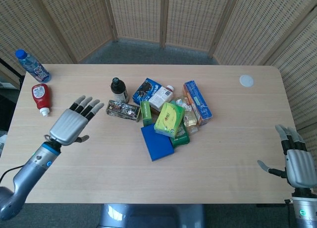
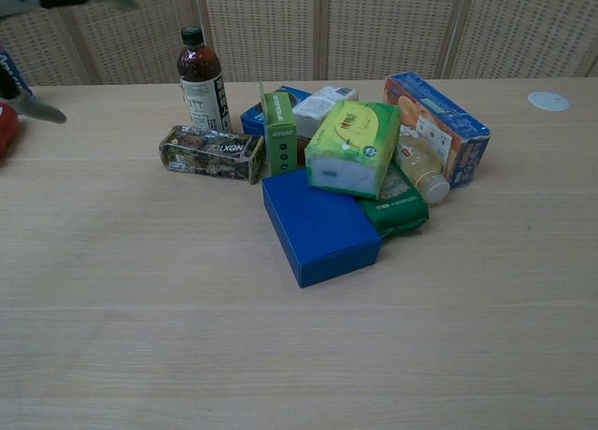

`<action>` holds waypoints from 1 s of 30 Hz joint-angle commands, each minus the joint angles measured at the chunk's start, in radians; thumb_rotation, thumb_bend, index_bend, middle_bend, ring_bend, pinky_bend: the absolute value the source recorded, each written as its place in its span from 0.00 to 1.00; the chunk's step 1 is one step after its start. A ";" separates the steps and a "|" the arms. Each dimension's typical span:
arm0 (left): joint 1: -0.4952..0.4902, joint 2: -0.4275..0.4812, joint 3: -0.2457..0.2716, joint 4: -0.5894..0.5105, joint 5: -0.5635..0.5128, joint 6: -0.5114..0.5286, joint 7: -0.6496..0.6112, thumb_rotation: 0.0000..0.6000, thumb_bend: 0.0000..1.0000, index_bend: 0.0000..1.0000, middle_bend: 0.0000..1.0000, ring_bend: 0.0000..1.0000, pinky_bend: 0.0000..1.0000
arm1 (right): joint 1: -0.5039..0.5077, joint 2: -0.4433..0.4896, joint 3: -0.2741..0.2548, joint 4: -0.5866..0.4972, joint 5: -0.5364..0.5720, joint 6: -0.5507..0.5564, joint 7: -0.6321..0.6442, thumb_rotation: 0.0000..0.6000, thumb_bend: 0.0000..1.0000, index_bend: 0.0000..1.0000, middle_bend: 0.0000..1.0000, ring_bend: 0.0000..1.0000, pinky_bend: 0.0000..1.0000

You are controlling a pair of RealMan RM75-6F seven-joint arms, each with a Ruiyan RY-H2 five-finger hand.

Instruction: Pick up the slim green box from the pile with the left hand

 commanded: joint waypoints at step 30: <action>-0.487 -0.461 -0.005 0.520 -0.273 -0.292 0.294 1.00 0.00 0.00 0.00 0.00 0.00 | -0.001 0.041 0.019 0.009 0.042 -0.022 0.115 0.85 0.00 0.00 0.00 0.00 0.00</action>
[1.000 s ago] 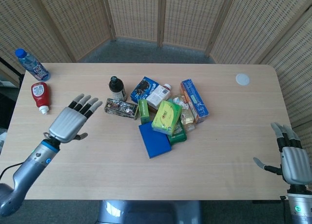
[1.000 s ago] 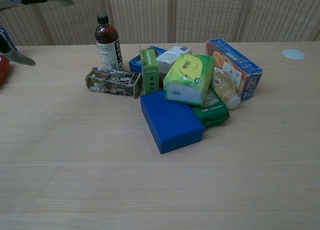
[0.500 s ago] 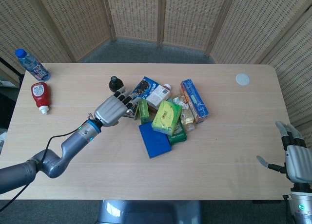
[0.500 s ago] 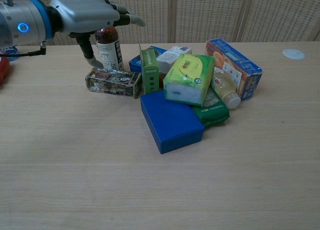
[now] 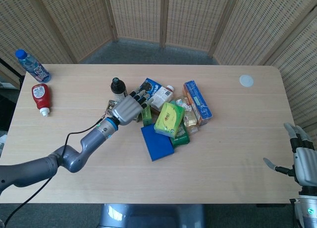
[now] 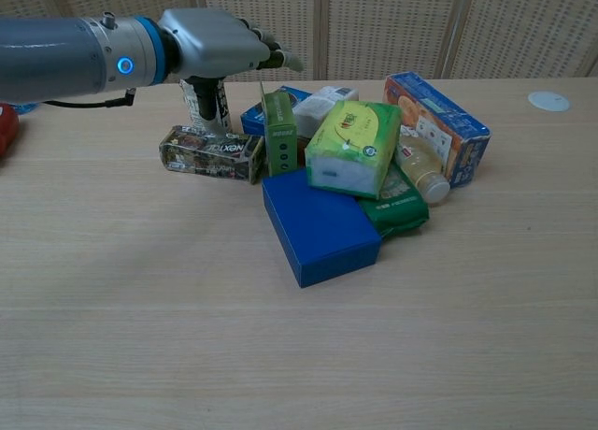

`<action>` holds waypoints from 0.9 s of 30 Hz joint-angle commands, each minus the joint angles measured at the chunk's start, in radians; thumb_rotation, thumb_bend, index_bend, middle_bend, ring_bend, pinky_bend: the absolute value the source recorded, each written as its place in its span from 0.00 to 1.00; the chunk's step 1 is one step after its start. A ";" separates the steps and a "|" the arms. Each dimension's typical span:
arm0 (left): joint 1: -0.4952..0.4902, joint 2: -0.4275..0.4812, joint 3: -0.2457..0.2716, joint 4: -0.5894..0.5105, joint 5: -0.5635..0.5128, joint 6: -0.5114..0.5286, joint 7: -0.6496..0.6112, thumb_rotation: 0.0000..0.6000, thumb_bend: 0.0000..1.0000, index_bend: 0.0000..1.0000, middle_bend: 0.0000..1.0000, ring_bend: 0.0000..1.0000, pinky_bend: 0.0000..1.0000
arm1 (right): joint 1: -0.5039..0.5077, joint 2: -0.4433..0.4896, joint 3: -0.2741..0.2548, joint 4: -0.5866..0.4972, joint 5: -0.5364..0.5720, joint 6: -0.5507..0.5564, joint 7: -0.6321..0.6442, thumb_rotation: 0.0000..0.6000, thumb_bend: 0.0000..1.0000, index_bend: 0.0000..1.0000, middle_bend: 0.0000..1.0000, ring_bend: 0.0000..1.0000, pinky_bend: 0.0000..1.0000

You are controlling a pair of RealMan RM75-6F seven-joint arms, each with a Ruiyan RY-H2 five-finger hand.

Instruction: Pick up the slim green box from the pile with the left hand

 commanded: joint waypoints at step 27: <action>-0.081 -0.225 0.100 0.252 -0.046 0.123 0.053 1.00 0.00 0.42 0.45 0.19 0.42 | -0.003 0.014 0.013 0.013 0.025 -0.007 0.050 0.85 0.00 0.00 0.00 0.00 0.00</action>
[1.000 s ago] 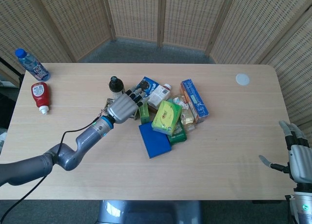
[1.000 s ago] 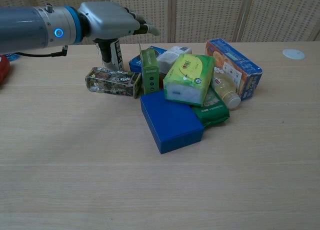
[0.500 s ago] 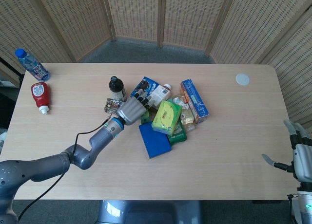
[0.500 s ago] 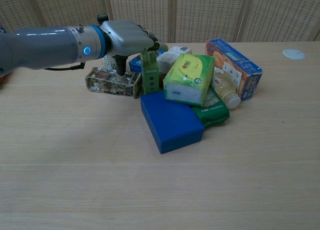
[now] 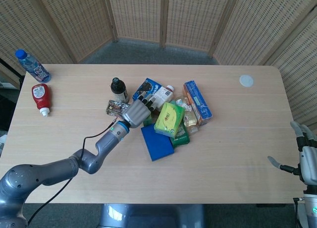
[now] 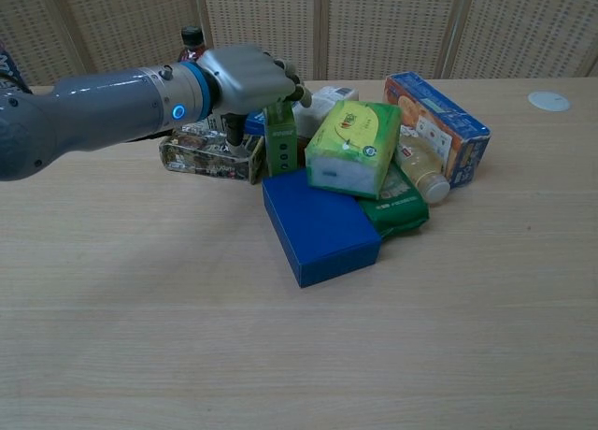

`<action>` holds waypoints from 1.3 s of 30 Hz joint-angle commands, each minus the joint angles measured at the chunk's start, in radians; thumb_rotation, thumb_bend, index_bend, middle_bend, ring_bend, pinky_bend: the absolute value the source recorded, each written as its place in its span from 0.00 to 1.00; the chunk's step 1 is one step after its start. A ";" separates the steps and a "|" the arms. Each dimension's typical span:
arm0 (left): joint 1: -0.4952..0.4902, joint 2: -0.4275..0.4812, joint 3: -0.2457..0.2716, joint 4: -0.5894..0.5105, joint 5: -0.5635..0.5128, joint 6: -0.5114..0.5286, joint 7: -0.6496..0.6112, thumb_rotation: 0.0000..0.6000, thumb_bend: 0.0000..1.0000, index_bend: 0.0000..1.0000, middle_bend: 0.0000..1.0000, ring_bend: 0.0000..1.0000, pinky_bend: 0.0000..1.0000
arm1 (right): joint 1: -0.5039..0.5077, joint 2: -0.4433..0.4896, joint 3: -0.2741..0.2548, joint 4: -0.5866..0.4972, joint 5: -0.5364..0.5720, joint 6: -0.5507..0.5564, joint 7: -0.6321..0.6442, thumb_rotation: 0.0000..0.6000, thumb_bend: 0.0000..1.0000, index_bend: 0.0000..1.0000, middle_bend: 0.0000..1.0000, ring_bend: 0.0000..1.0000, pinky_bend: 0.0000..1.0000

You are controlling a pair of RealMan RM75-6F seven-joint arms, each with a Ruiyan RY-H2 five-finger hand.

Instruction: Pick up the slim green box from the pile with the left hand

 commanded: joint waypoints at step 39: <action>0.025 0.592 -0.232 -0.680 0.015 0.272 0.179 1.00 0.00 0.76 0.79 0.53 0.72 | -0.018 0.021 -0.008 -0.032 -0.040 0.038 0.008 0.86 0.00 0.00 0.00 0.00 0.00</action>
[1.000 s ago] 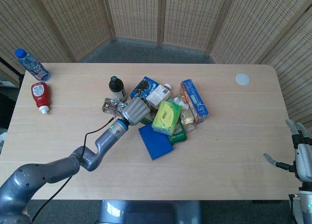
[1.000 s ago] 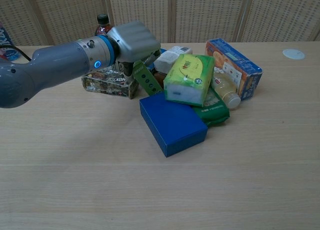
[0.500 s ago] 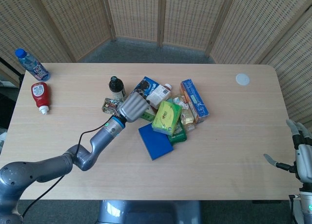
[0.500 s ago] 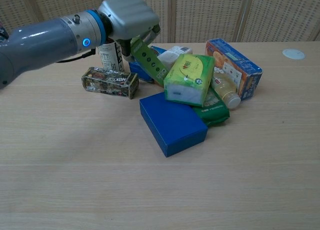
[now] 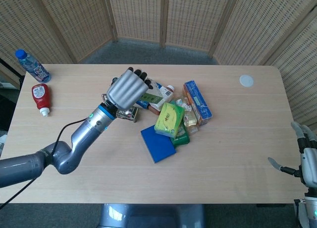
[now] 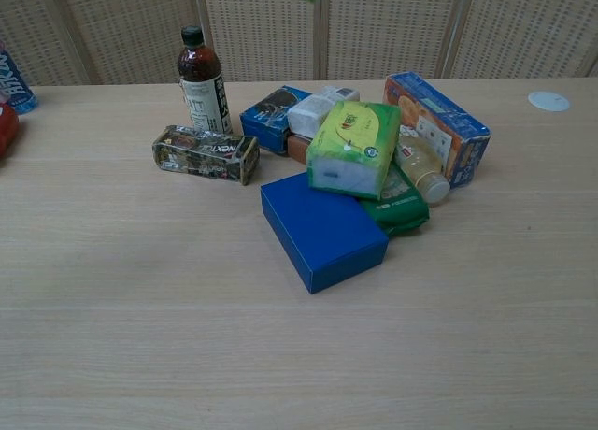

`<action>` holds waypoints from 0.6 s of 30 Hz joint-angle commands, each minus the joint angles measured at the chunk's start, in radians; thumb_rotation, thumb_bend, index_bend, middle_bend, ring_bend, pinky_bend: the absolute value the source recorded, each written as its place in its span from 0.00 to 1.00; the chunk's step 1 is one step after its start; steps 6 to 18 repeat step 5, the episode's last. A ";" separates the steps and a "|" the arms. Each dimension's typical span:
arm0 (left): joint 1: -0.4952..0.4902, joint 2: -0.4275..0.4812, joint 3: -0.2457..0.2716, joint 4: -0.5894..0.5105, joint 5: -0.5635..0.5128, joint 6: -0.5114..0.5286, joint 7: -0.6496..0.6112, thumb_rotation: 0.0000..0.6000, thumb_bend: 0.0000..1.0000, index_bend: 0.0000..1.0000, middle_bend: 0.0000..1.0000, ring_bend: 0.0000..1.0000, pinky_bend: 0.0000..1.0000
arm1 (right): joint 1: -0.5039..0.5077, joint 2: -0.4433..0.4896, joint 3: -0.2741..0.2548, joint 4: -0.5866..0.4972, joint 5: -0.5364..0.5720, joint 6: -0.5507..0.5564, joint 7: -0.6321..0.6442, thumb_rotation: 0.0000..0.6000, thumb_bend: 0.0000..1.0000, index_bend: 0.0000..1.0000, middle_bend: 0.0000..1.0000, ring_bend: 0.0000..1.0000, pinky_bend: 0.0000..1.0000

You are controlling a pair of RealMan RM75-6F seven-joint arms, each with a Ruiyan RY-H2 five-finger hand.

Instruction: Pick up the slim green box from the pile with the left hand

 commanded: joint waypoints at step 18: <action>0.001 0.181 -0.076 -0.169 -0.086 0.039 0.061 1.00 0.00 0.76 0.79 0.53 0.72 | -0.004 0.002 -0.005 -0.002 -0.013 0.007 0.002 0.85 0.00 0.00 0.00 0.00 0.00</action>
